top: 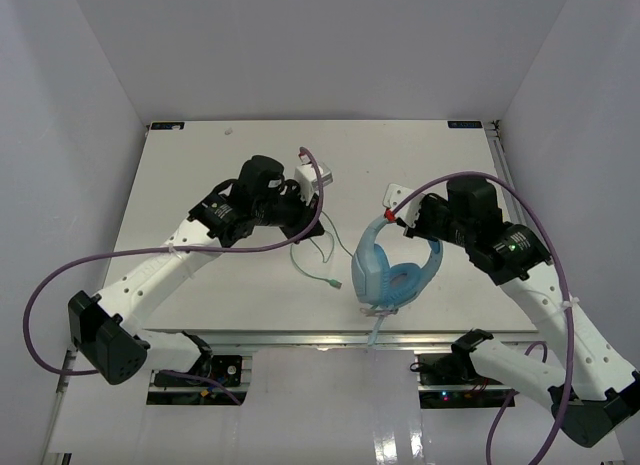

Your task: Wrap the headphones

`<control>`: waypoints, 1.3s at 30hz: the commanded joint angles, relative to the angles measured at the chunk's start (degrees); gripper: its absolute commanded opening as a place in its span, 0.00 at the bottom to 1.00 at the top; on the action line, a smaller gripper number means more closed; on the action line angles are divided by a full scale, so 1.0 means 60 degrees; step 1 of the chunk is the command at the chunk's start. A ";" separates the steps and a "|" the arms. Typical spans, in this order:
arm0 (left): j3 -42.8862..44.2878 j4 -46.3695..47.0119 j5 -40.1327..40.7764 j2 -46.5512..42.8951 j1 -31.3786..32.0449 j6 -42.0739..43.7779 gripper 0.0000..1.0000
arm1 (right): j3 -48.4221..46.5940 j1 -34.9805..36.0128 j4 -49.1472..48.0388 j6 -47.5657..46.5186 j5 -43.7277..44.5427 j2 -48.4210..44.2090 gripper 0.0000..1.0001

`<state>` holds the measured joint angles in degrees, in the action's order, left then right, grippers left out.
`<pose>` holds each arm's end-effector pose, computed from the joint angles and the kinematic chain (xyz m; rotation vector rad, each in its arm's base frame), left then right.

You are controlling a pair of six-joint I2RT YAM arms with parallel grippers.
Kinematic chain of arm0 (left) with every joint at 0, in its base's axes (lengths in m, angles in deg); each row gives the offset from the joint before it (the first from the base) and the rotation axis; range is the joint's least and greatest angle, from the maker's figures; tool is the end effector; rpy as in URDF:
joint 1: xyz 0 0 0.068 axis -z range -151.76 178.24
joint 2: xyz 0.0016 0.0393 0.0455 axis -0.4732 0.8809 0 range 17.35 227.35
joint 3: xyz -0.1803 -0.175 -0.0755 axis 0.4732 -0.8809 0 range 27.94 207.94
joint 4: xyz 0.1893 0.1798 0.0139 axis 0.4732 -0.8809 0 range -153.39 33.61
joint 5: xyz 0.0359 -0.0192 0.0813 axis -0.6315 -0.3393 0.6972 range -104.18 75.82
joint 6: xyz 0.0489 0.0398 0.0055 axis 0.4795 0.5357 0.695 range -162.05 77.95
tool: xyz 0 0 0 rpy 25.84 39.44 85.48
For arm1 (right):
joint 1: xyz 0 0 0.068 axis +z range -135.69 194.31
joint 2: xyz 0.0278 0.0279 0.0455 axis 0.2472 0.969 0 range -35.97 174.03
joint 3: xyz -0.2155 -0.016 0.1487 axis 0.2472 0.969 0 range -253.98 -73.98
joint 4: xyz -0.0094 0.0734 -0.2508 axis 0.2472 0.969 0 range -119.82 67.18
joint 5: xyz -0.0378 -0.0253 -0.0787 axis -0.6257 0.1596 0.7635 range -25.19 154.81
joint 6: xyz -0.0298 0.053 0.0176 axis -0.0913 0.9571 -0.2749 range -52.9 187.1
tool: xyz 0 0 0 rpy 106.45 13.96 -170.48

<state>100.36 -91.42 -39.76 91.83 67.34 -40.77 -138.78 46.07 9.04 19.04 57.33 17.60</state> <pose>0.2143 -0.2012 0.3375 1.0218 2.0375 -0.8517 0.1723 0.1142 0.3670 -1.3757 1.5184 -0.0432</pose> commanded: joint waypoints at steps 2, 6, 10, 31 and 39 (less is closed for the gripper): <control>0.1460 -0.1300 0.1127 0.0438 -0.0070 -0.0651 0.00 | -0.0202 0.0228 -0.1700 -0.0288 0.1704 -0.0082 0.08; 0.2971 -0.1924 0.0960 0.1285 -0.0070 -0.0967 0.00 | 0.0046 0.0454 -0.2191 -0.0351 0.2256 -0.0080 0.08; 0.4804 -0.2658 0.0434 0.2461 -0.0070 -0.1180 0.00 | 0.0389 0.0583 -0.2800 -0.0378 0.3126 -0.0102 0.08; 0.4710 -0.2864 -0.2268 0.2498 -0.0041 -0.1703 0.00 | 0.1702 0.0756 -0.6171 -0.1738 0.5756 0.0684 0.08; 0.4342 -0.2710 -0.3092 0.2501 -0.0055 -0.2025 0.03 | 0.1786 0.0811 -0.7366 -0.2154 0.6230 0.1117 0.08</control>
<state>127.64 -109.16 -52.98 110.43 67.34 -51.72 -127.54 50.84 -25.61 8.25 90.42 23.86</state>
